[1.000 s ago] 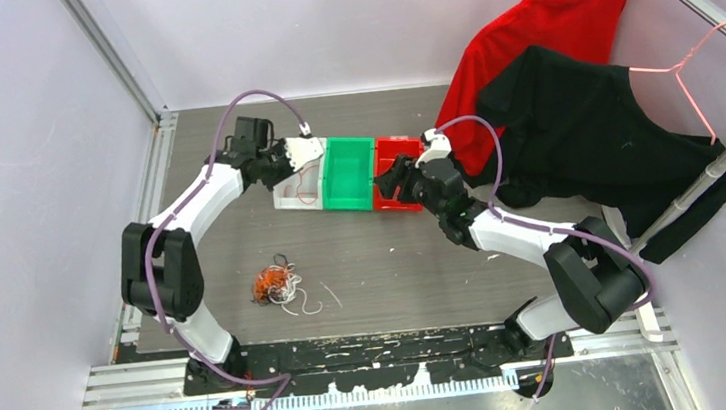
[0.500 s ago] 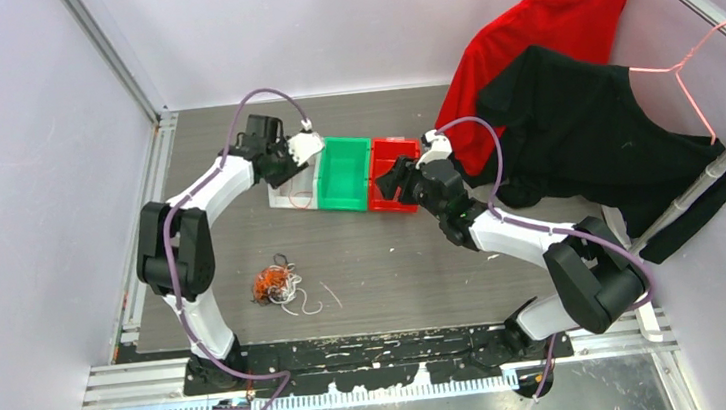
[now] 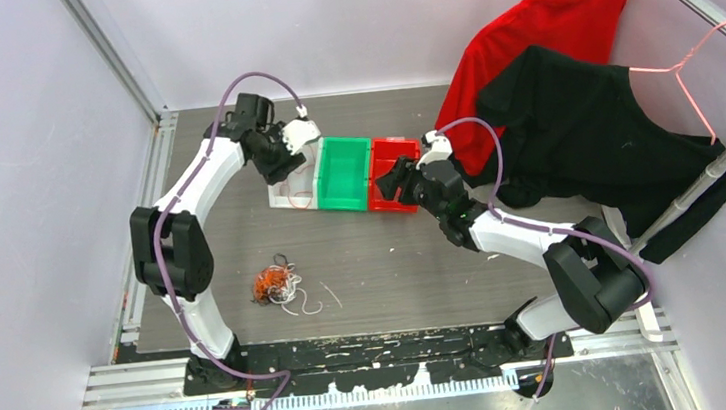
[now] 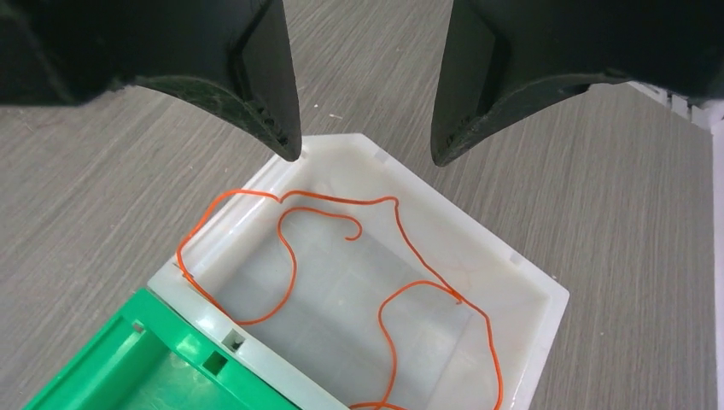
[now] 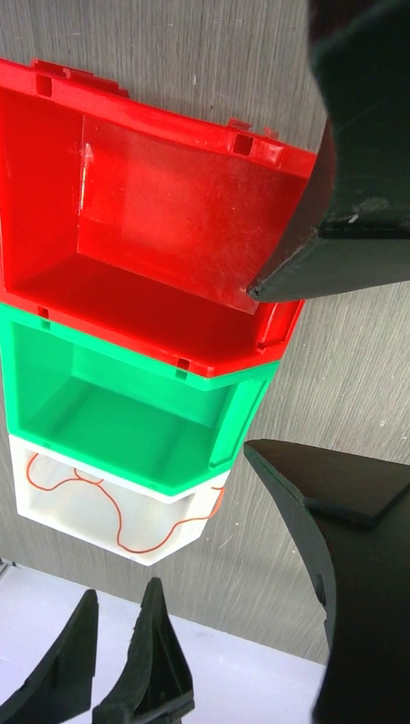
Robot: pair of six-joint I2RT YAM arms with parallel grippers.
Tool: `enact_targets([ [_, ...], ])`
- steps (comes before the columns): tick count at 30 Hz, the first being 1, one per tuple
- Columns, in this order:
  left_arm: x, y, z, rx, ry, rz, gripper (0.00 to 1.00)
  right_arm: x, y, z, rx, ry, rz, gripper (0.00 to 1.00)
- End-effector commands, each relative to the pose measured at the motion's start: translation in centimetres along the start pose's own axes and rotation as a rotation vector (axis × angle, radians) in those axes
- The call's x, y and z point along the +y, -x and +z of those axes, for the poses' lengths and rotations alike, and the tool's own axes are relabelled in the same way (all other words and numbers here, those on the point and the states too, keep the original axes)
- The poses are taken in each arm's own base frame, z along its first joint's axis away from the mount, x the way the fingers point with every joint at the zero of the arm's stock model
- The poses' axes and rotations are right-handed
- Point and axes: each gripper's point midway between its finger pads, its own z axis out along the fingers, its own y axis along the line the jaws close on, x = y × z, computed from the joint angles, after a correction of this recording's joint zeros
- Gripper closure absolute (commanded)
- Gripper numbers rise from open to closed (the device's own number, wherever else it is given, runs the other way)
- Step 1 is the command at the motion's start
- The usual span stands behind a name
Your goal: Untangle the cables
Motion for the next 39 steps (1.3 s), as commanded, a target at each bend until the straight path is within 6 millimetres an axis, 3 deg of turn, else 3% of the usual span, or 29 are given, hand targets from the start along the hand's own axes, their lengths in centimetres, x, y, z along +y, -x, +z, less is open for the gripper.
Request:
enact_targets([
  [1,-1.6,0.2,-2.2,-0.016,-0.094,-0.001,0.43,1.3,2.7,-0.7,-0.089,0.044,0.009,0.35],
  [4,-4.1,-0.3,-2.4,-0.014,-0.197,-0.012,0.44,1.3,2.7,-0.8,-0.090,0.044,0.008,0.35],
  [7,-4.7,-0.9,-1.3,0.008,-0.189,-0.047,0.46,1.5,2.9,-0.7,-0.092,0.046,0.005,0.35],
  [12,-2.8,-0.7,0.8,-0.004,-0.072,-0.212,0.56,1.5,2.9,-0.6,-0.091,0.044,0.000,0.35],
  [17,-2.3,0.6,1.9,-0.035,-0.072,-0.331,0.59,1.5,3.0,-0.5,-0.086,0.042,-0.008,0.35],
  [23,-1.3,0.7,3.4,-0.028,-0.046,-0.377,0.66,1.4,3.0,-0.5,-0.086,0.034,-0.021,0.35],
  [30,1.1,1.5,4.1,-0.083,0.058,-0.363,0.97,1.3,2.9,-0.3,-0.078,0.034,-0.029,0.35],
  [39,3.6,4.0,4.3,-0.162,0.121,-0.328,1.00,1.3,2.5,0.1,-0.065,0.038,-0.024,0.35],
])
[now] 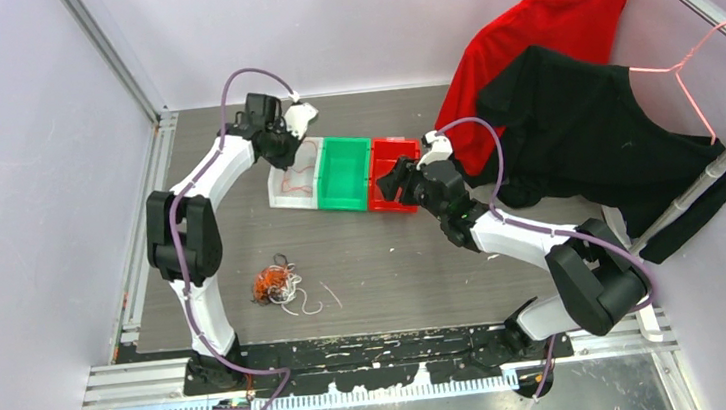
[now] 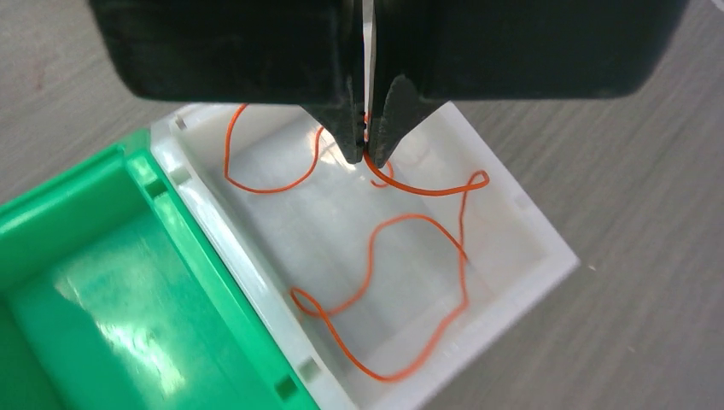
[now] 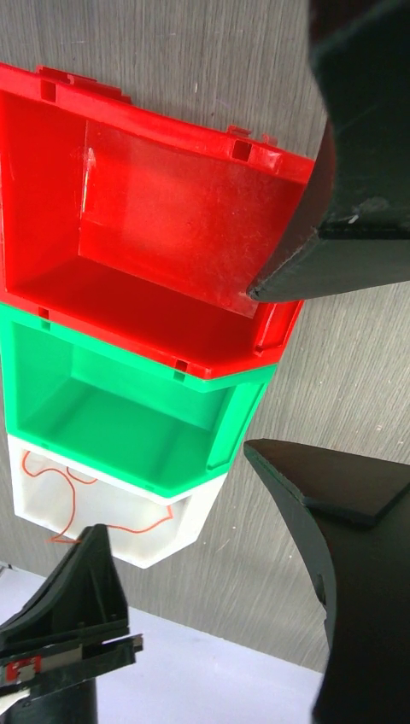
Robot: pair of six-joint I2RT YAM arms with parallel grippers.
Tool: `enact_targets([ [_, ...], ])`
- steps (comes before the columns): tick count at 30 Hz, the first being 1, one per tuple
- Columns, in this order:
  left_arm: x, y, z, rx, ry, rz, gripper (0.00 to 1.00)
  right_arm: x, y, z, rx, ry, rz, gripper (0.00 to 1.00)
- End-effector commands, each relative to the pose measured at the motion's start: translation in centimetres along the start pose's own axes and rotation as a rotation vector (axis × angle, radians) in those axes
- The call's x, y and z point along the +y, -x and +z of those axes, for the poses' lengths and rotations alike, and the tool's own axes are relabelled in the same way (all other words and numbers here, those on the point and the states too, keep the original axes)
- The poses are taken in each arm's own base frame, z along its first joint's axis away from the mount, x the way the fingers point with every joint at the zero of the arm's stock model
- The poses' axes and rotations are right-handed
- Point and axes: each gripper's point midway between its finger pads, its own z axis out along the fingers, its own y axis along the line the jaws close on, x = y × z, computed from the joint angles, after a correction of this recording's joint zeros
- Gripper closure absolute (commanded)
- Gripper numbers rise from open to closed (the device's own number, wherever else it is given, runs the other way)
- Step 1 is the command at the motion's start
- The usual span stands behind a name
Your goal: Untangle the cables
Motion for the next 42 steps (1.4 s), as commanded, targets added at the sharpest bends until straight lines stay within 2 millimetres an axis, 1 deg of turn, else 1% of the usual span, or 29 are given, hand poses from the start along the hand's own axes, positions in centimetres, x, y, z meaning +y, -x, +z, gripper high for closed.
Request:
enact_targets([
  [1,1.9,3.6,0.3,-0.117,0.078,0.044,1.00,1.4,2.5,0.4,-0.066,0.039,-0.004,0.35],
  [4,2.1,3.3,1.3,-0.116,0.091,0.069,1.00,1.3,2.2,0.5,-0.060,0.036,-0.003,0.35],
  [8,2.4,2.5,2.8,-0.105,0.123,0.115,1.00,1.1,2.0,0.5,-0.057,0.035,0.000,0.36],
  [12,2.2,1.6,3.7,-0.090,0.125,0.149,1.00,1.0,1.8,0.4,-0.056,0.033,0.000,0.36],
  [14,1.9,1.1,3.8,-0.077,0.117,0.152,1.00,1.0,1.9,0.4,-0.056,0.033,0.000,0.36],
  [18,1.5,0.5,3.2,-0.070,0.108,0.163,1.00,1.1,2.0,0.5,-0.057,0.033,0.000,0.36],
  [19,1.3,0.6,2.9,-0.070,0.104,0.167,0.98,1.2,2.0,0.5,-0.057,0.036,0.002,0.36],
  [20,1.3,0.6,2.5,-0.069,0.102,0.165,0.93,1.3,2.0,0.5,-0.057,0.040,0.003,0.36],
  [21,1.0,0.8,2.0,-0.067,0.090,0.161,0.85,1.4,2.1,0.5,-0.056,0.042,0.005,0.36],
  [23,0.3,1.2,0.6,-0.063,0.050,0.156,0.65,1.7,2.3,0.5,-0.056,0.051,0.007,0.36],
  [24,0.0,1.4,-0.3,-0.065,0.031,0.151,0.57,1.8,2.4,0.4,-0.056,0.054,0.007,0.36],
  [26,-0.4,2.1,-2.2,-0.081,0.006,0.144,0.48,1.9,2.6,0.3,-0.062,0.056,0.008,0.35],
  [28,-1.0,2.4,-4.2,-0.070,-0.031,0.131,0.41,2.0,2.8,0.1,-0.068,0.058,0.010,0.35],
  [29,-1.2,2.5,-5.2,-0.068,-0.049,0.121,0.31,2.2,3.0,0.0,-0.070,0.062,0.011,0.35],
  [31,-1.6,2.9,-7.3,-0.072,-0.083,0.103,0.16,2.3,3.1,-0.2,-0.073,0.066,0.011,0.35],
  [33,-2.1,2.9,-9.3,-0.068,-0.110,0.092,0.06,2.4,3.4,-0.3,-0.078,0.069,0.010,0.35],
  [35,-2.4,3.0,-11.2,-0.077,-0.125,0.079,0.03,2.6,3.4,-0.4,-0.075,0.075,0.007,0.35],
  [38,-3.3,2.7,-14.0,-0.092,-0.168,0.045,0.02,3.1,3.6,-0.7,-0.070,0.095,0.008,0.35],
  [40,-4.5,1.9,-15.4,-0.092,-0.217,0.030,0.01,3.5,3.4,-0.8,-0.062,0.111,0.016,0.35],
  [42,-6.3,0.4,-16.7,-0.072,-0.280,0.042,0.01,4.2,2.8,-0.9,-0.039,0.138,0.014,0.35],
])
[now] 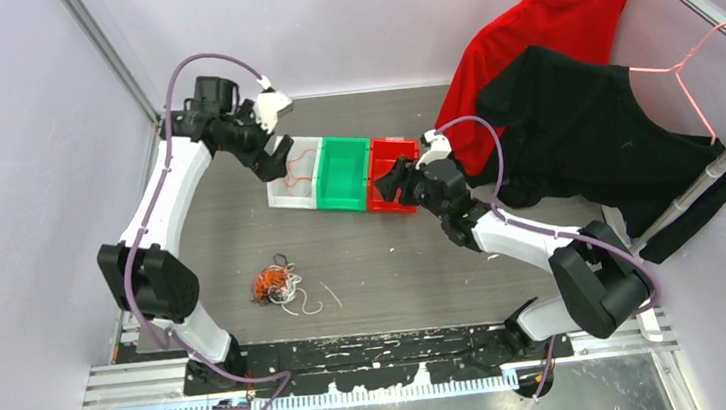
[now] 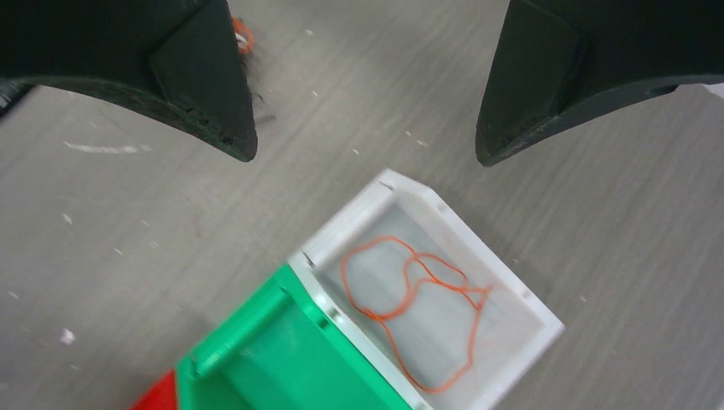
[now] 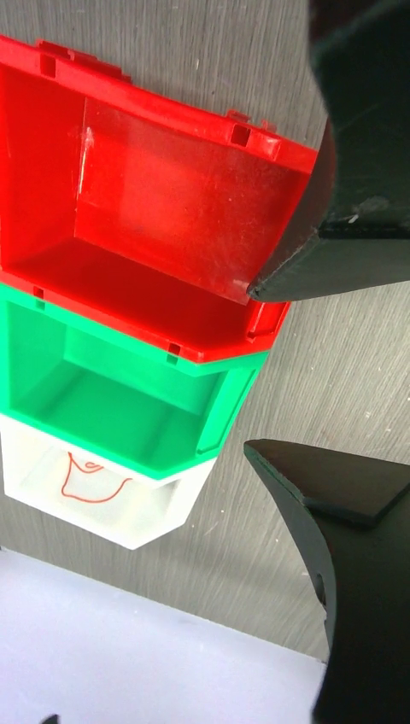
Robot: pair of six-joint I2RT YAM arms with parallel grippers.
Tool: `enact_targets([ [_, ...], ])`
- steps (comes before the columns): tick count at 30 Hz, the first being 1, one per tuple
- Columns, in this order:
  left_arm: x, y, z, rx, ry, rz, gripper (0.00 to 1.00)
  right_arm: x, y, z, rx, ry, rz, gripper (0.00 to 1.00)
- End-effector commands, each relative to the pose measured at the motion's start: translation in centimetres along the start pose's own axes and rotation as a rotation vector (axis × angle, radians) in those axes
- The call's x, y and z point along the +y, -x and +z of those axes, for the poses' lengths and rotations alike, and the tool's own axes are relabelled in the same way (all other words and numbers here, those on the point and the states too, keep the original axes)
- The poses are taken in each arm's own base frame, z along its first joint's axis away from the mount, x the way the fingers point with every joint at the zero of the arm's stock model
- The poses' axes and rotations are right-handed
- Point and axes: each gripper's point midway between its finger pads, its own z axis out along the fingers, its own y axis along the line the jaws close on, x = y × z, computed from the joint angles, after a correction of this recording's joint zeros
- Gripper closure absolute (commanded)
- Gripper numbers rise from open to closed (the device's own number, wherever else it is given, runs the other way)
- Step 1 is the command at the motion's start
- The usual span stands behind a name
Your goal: Untangle the cables
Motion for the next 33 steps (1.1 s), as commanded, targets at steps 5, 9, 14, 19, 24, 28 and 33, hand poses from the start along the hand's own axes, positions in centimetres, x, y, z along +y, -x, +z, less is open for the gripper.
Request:
enact_targets([
  [5,-11.0,-8.0,-4.4,0.136,-0.397,0.014,0.06,7.0,0.0,-0.5,0.022,0.202,-0.058,0.35],
  [9,-13.8,-10.9,-4.9,0.161,-0.472,0.017,0.14,11.5,-4.2,-1.0,0.140,0.348,-0.148,0.35],
  [14,-15.6,-13.3,-5.0,0.151,-0.520,0.089,0.19,16.9,-12.0,-2.5,0.324,0.530,-0.288,0.32],
  [19,-15.5,-17.0,-3.6,0.205,-0.491,0.161,0.18,19.6,-17.7,-4.4,0.436,0.632,-0.366,0.30],
  [24,-14.1,-19.7,-1.5,0.251,-0.397,0.185,0.20,19.7,-21.3,-3.9,0.498,0.601,-0.436,0.31],
  [28,-12.2,-20.5,0.5,0.239,-0.280,0.193,0.26,19.0,-23.2,-3.0,0.530,0.562,-0.443,0.42],
  [33,-10.8,-20.9,2.3,0.222,-0.204,0.186,0.40,17.7,-23.1,-2.0,0.499,0.491,-0.453,0.71],
])
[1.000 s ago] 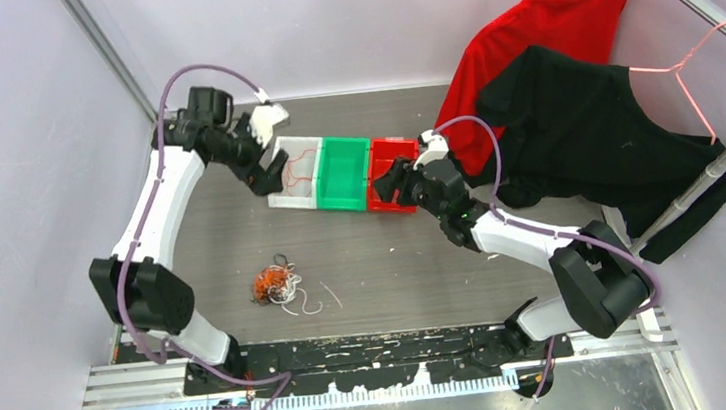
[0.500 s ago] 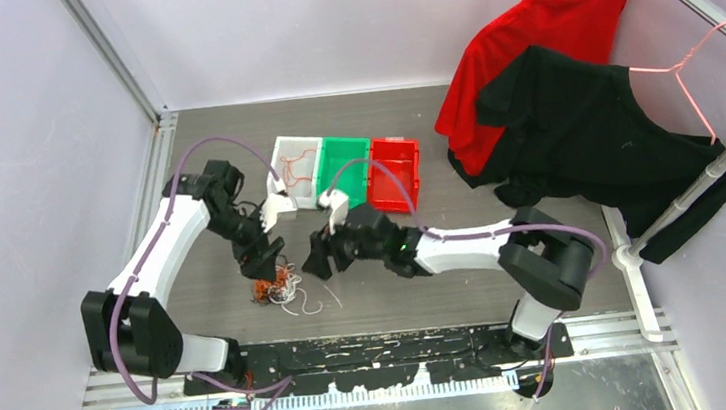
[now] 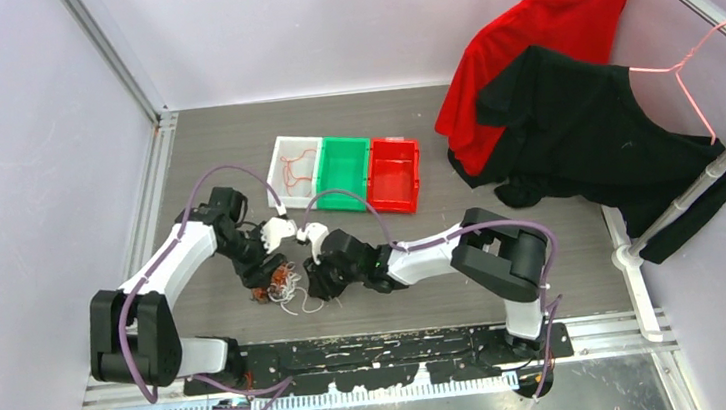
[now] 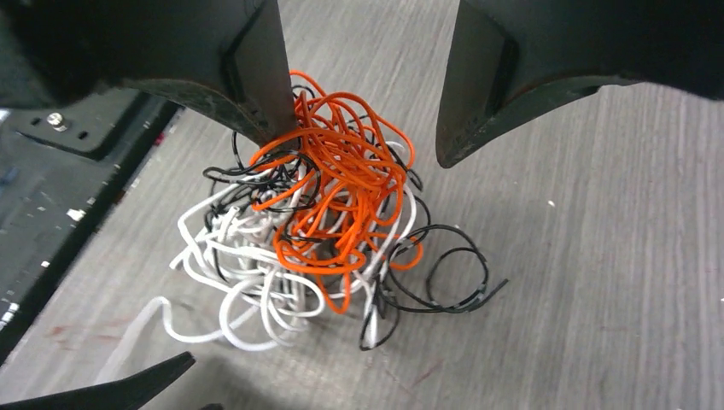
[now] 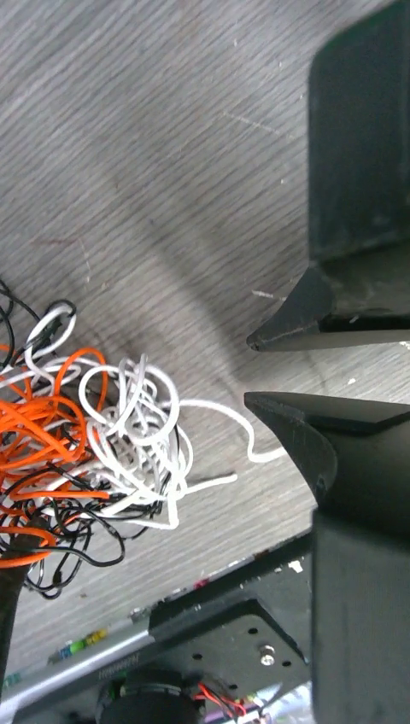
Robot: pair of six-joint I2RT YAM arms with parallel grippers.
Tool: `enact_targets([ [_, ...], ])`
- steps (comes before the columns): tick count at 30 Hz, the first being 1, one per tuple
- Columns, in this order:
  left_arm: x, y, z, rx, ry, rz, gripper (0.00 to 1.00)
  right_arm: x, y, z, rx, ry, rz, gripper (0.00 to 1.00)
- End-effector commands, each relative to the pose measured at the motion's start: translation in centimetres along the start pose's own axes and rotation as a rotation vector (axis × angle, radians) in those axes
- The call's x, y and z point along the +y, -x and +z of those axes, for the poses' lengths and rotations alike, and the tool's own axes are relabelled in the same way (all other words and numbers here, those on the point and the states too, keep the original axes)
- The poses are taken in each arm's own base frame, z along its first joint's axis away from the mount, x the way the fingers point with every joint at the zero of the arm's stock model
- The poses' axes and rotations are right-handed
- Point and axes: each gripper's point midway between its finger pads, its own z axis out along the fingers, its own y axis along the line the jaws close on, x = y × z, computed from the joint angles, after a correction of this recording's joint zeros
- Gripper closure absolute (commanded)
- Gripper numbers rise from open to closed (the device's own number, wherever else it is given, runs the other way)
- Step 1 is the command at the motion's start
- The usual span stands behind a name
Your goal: Untangle the cables
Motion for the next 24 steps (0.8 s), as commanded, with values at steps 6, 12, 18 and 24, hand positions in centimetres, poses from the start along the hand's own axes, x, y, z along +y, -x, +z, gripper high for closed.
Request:
enact_targets([
  [6,3.5,2.8,0.2,-0.095,0.124,0.026,0.61,-0.1,5.3,-1.0,-0.169,-0.031,-0.017,0.89],
  [12,3.6,5.2,-1.8,-0.154,0.114,0.003,0.99,-2.9,7.6,-3.5,-0.247,-0.111,0.025,0.91],
  [18,1.8,8.6,-4.1,-0.252,0.061,-0.060,1.00,-5.1,10.5,-6.5,-0.351,-0.182,0.030,0.82],
  [24,0.2,10.8,-5.1,-0.311,0.038,-0.112,1.00,-4.4,11.7,-7.6,-0.401,-0.138,0.017,0.49],
])
